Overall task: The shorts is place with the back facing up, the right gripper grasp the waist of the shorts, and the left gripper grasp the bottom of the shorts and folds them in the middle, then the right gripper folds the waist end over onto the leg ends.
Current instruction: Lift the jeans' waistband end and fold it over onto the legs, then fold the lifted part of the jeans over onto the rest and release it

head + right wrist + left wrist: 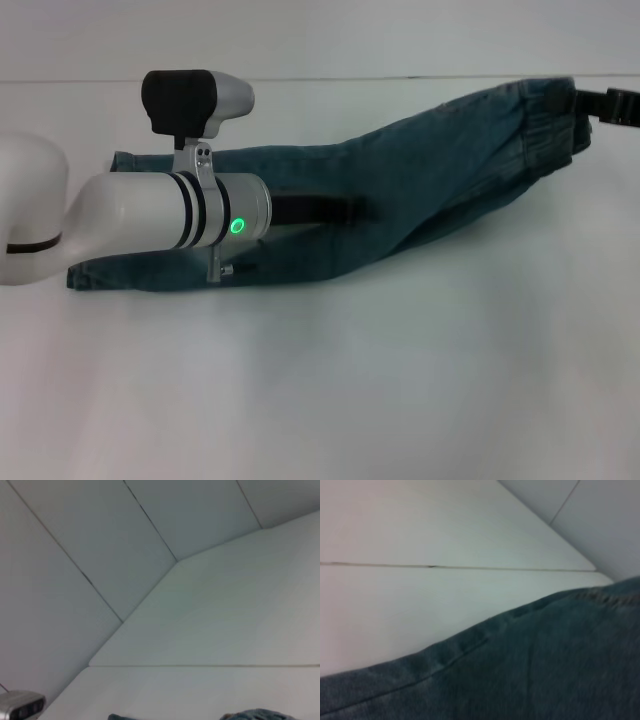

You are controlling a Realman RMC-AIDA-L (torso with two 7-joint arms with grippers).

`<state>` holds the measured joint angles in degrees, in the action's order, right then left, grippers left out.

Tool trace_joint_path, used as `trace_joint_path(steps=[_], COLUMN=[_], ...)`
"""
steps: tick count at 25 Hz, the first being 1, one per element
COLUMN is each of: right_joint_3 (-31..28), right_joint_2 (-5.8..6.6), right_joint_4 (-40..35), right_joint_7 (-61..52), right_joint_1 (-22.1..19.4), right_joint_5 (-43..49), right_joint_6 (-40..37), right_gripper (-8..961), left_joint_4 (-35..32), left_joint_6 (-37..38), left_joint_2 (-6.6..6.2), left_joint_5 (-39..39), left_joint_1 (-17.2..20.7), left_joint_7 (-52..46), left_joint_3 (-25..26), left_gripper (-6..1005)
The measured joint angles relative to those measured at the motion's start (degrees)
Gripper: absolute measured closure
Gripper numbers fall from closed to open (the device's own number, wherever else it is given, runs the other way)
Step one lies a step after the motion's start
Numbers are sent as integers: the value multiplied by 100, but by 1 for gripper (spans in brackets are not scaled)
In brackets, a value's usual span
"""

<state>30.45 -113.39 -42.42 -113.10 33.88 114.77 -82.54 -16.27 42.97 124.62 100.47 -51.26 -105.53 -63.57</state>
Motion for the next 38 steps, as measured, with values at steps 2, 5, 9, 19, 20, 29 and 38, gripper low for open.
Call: trace_joint_path(steps=[2, 5, 9, 19, 20, 29, 38], right_joint_3=[41, 121, 233, 396, 412, 596, 697], right_joint_2=[-20, -50, -91, -111, -110, -115, -131], right_joint_4=[-147, -394, -688, -1011, -1030, -1125, -1083], right_joint_7=[-91, -237, -387, -538, -545, -581, -613], right_joint_1=[8, 39, 74, 198, 211, 375, 389], right_joint_5=[0, 0, 1, 10, 15, 38, 45], right_joint_6=[-34, -91, -132, -189, -189, -191, -132], right_gripper=[843, 840, 835, 825, 824, 814, 804], left_joint_4=[18, 25, 26, 27, 27, -63, -1278], left_joint_6=[-80, -66, 42, 686, 719, 1038, 76], left_joint_2=[0, 0, 0, 0, 0, 2, -15], left_joint_5=[-171, -523, -733, -1299, -1331, -1631, -1638], left_joint_1=[-19, -45, -49, -50, -48, 72, 1135], left_joint_7=[-1, -40, -71, -74, -73, -70, 102], left_joint_3=[-239, -726, -996, -1475, -1508, -1595, -896], left_gripper=[972, 972, 970, 967, 967, 964, 811])
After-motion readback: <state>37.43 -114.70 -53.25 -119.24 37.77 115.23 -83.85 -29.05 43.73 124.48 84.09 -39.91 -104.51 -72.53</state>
